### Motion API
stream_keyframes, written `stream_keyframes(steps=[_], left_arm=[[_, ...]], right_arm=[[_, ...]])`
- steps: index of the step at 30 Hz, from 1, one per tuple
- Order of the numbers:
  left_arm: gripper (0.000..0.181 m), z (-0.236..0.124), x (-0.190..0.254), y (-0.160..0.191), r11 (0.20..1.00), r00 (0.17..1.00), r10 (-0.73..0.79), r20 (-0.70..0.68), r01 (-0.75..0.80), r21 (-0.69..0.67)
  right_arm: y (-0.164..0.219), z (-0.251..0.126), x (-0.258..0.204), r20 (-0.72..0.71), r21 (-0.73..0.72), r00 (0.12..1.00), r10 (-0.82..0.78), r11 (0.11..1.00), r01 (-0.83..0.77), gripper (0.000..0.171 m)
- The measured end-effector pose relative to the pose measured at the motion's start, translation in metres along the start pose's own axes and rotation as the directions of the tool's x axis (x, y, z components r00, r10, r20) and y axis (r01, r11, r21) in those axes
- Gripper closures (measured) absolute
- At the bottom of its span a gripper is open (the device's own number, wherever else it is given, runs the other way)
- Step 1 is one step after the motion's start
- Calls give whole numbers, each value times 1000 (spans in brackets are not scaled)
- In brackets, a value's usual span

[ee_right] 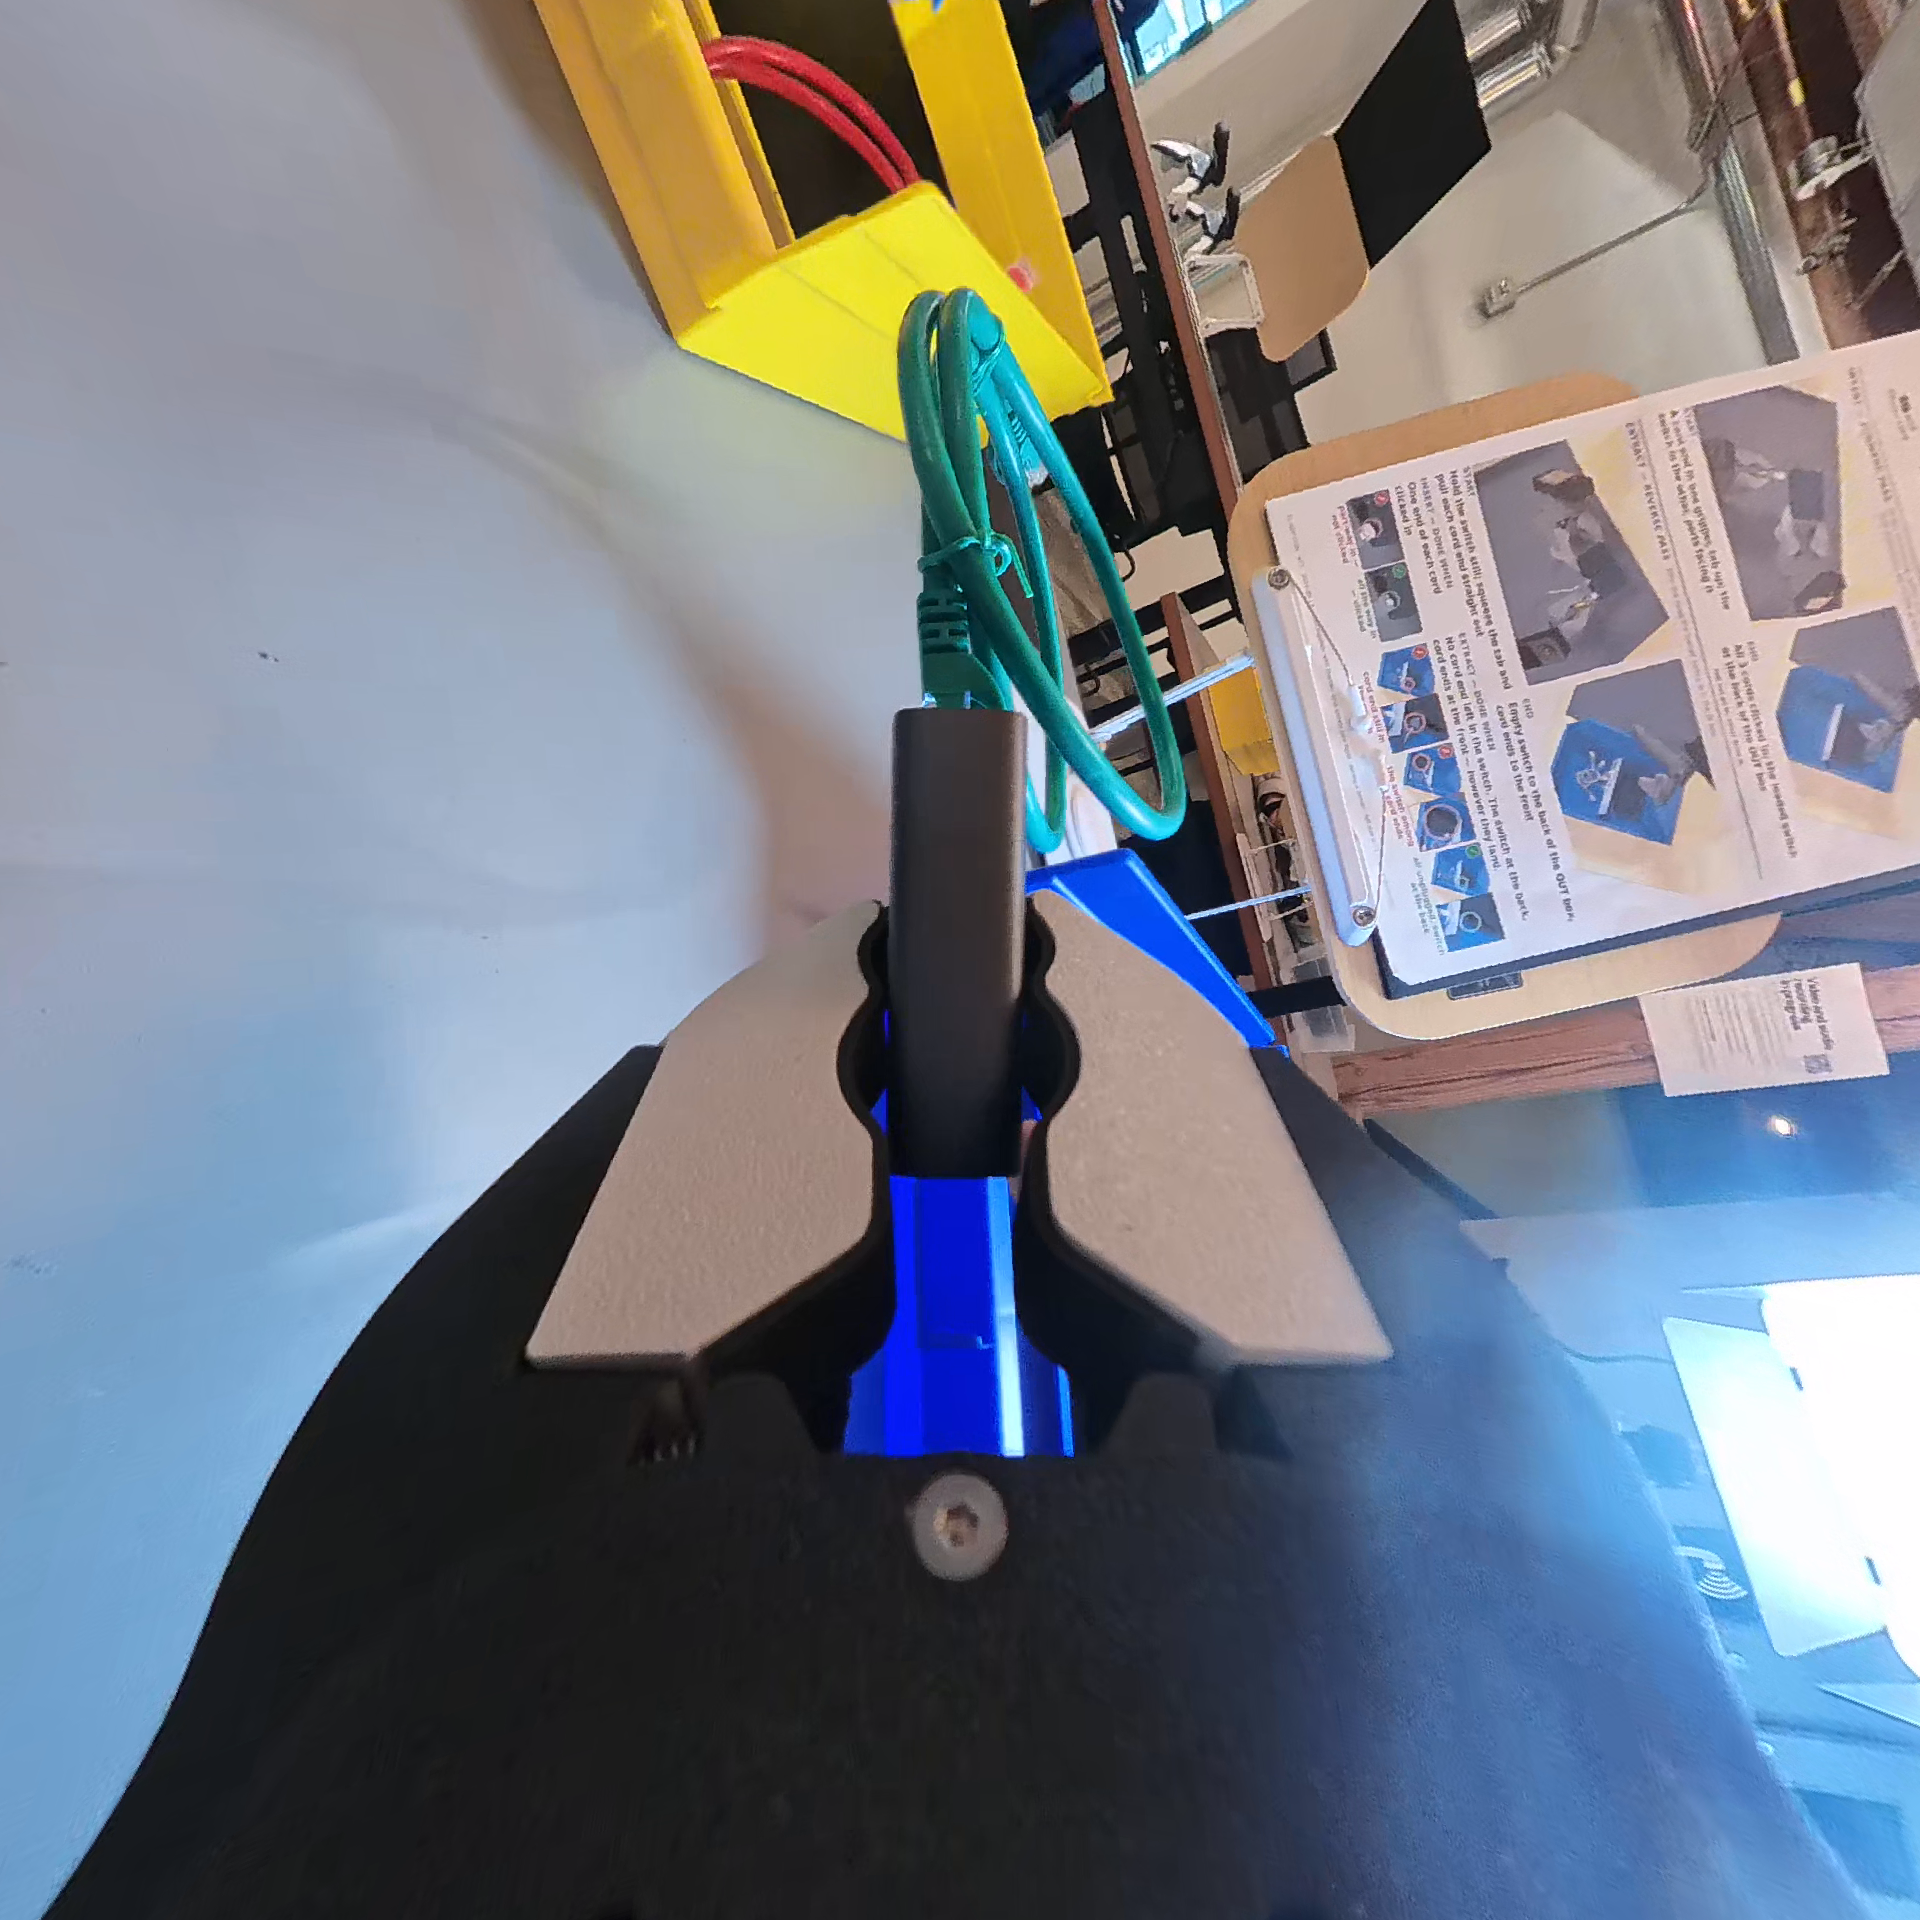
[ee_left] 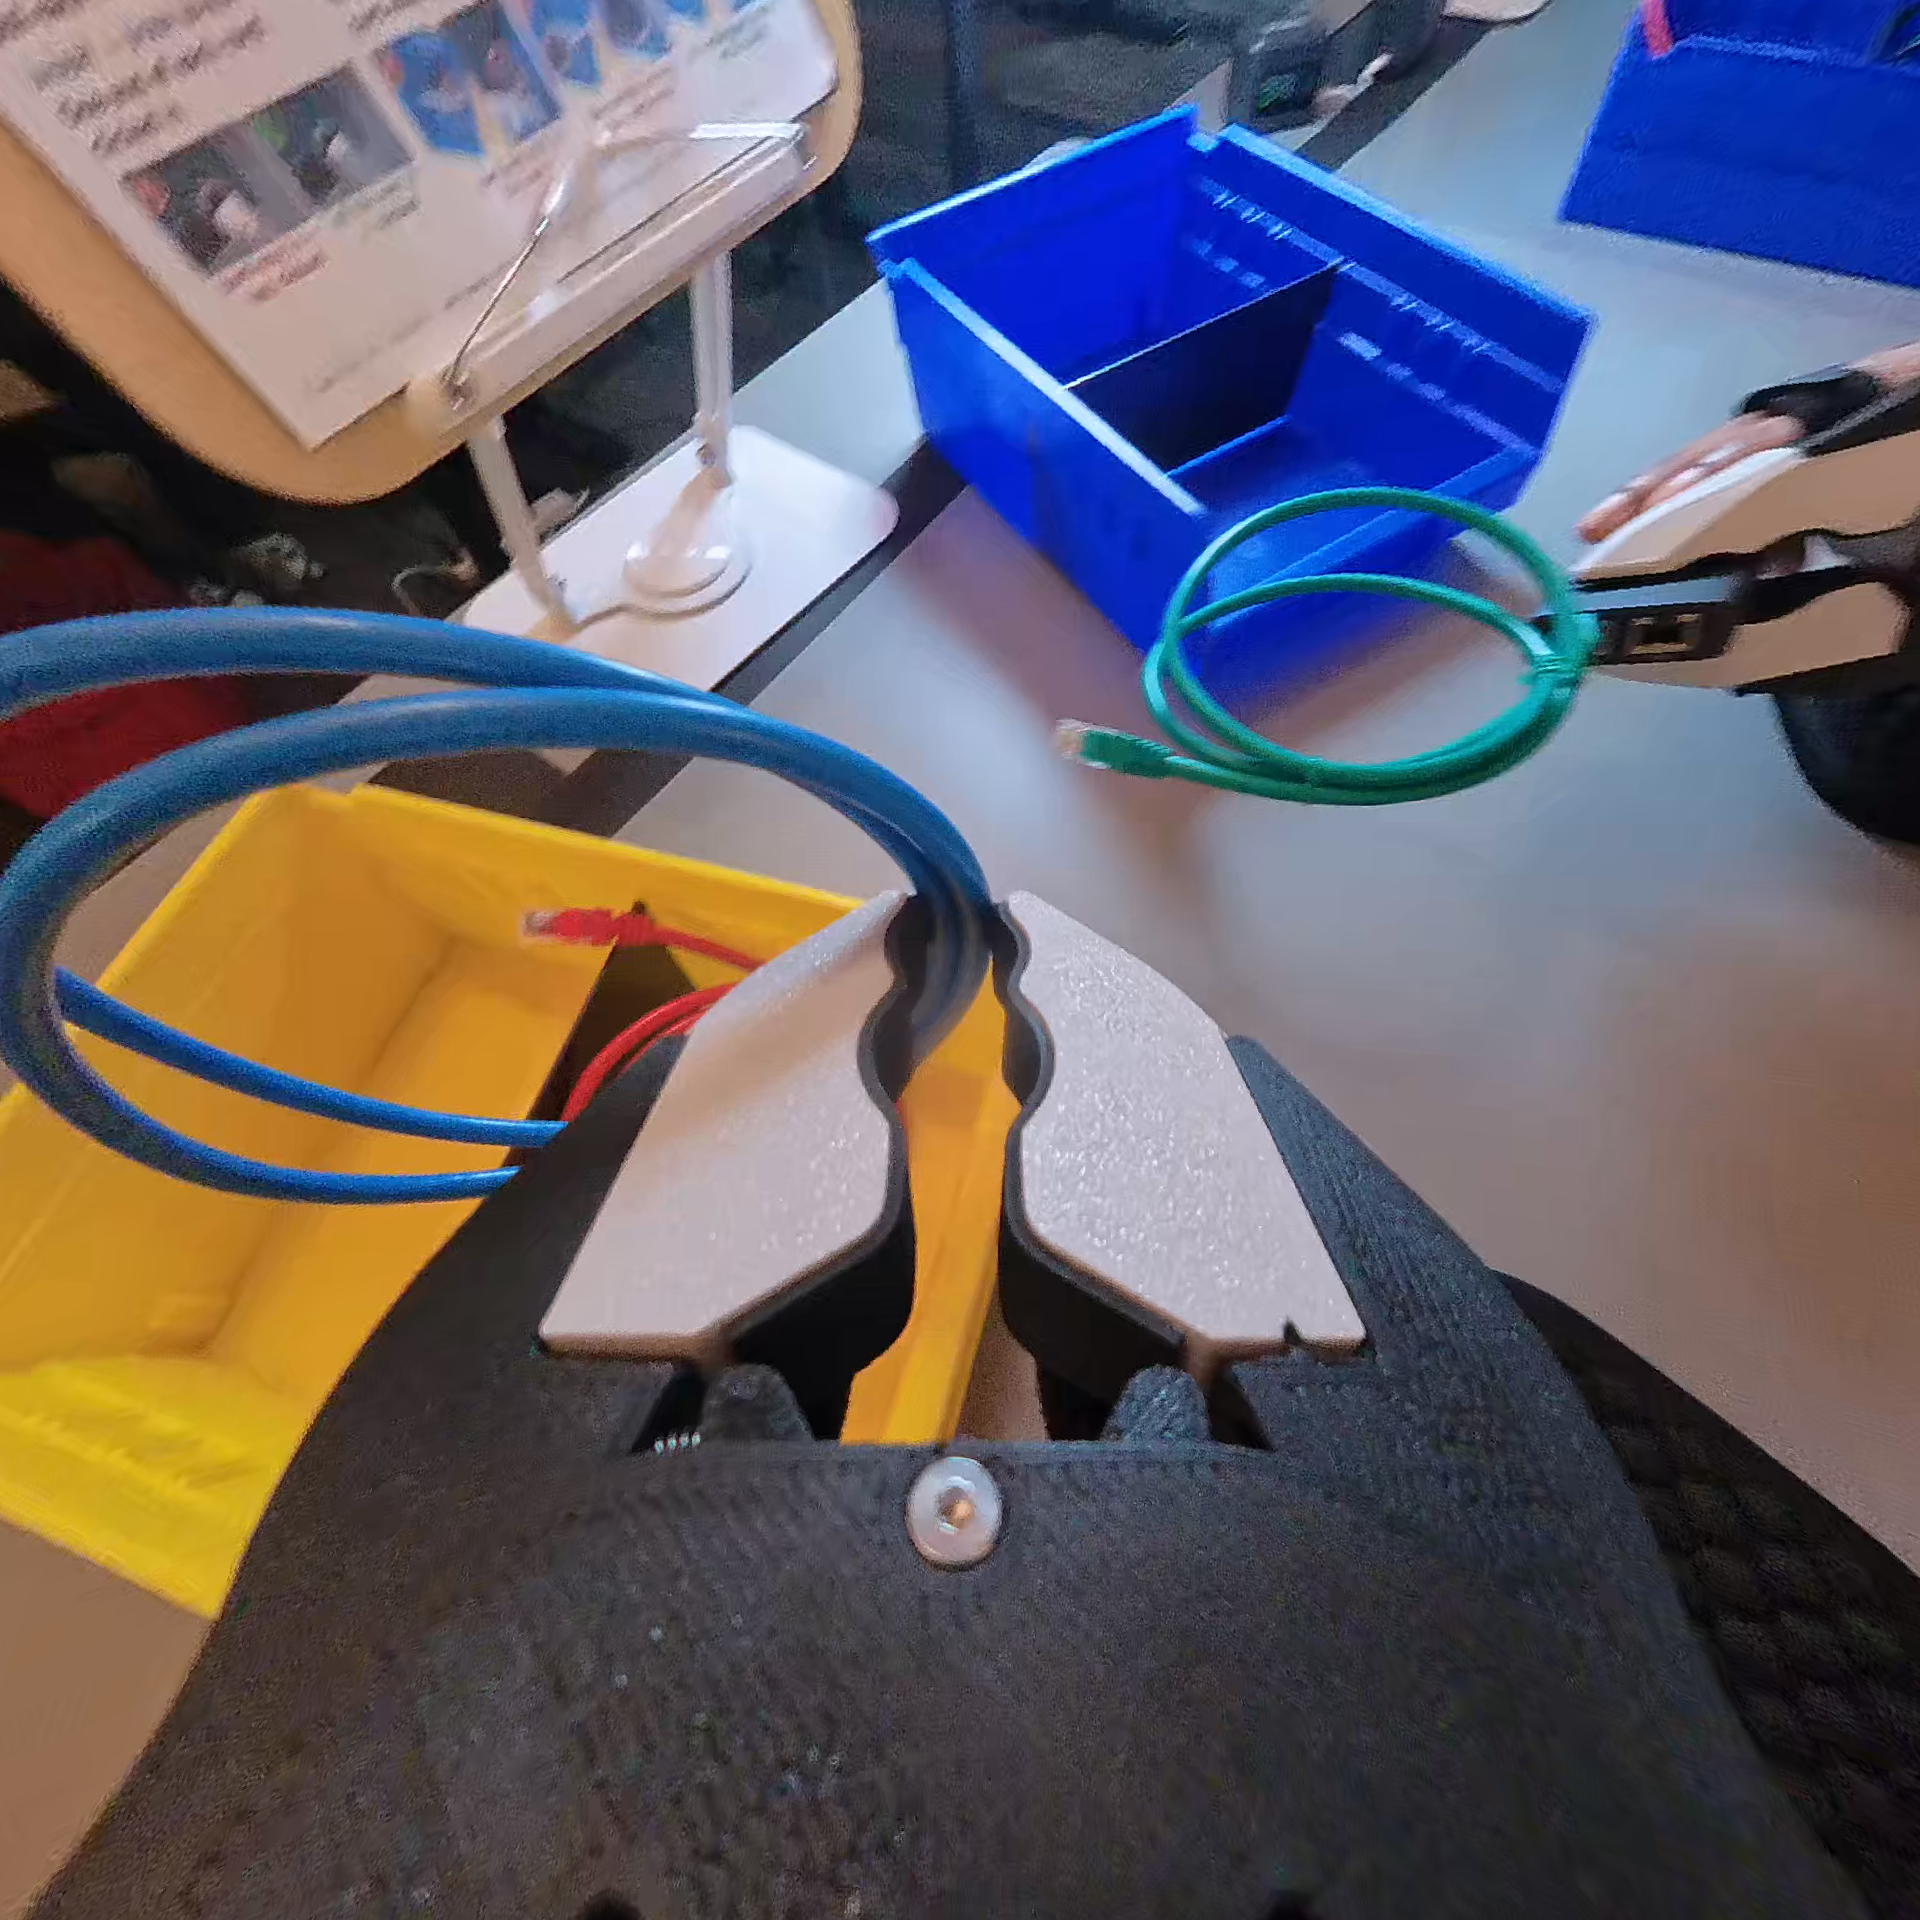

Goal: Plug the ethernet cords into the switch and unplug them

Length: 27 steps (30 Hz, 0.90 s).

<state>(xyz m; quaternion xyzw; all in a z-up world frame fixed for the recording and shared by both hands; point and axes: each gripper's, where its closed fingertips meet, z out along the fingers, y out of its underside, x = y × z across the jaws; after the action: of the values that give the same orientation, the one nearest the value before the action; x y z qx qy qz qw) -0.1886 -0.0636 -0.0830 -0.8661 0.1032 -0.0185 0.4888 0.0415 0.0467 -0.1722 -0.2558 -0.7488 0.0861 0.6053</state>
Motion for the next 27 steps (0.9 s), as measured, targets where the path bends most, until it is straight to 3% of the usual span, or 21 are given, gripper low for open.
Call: stream_keyframes(steps=[1,5,11,14,17,21,25,27], left_arm=[[169,-3,10,-5,1000,1000,15,-21,-15,16],[169,-4,63,-9,993,979,115,-169,-112,23],[169,20,133,31,899,881,365,-301,-418,-131],[168,28,157,30,877,837,430,-339,-477,-66],[169,27,181,19,890,794,448,-411,-442,114],[169,21,218,26,912,696,402,-594,-247,327],[170,43,221,77,974,683,227,-695,-150,171],[171,48,210,97,990,715,142,-685,-118,83]], right_arm=[[-1,0,1,-6,1,1000,1,1000,-1,150],[0,-1,6,-25,-5,1000,7,1000,-7,150],[11,-2,16,-62,-29,997,37,999,-39,149],[15,-4,21,-79,-34,995,56,998,-59,149],[19,-5,26,-98,-43,993,63,997,-67,150],[22,-8,31,-116,-48,991,73,996,-79,150],[26,-9,34,-124,-54,989,85,994,-92,150],[28,-10,35,-128,-55,988,88,994,-96,150]])
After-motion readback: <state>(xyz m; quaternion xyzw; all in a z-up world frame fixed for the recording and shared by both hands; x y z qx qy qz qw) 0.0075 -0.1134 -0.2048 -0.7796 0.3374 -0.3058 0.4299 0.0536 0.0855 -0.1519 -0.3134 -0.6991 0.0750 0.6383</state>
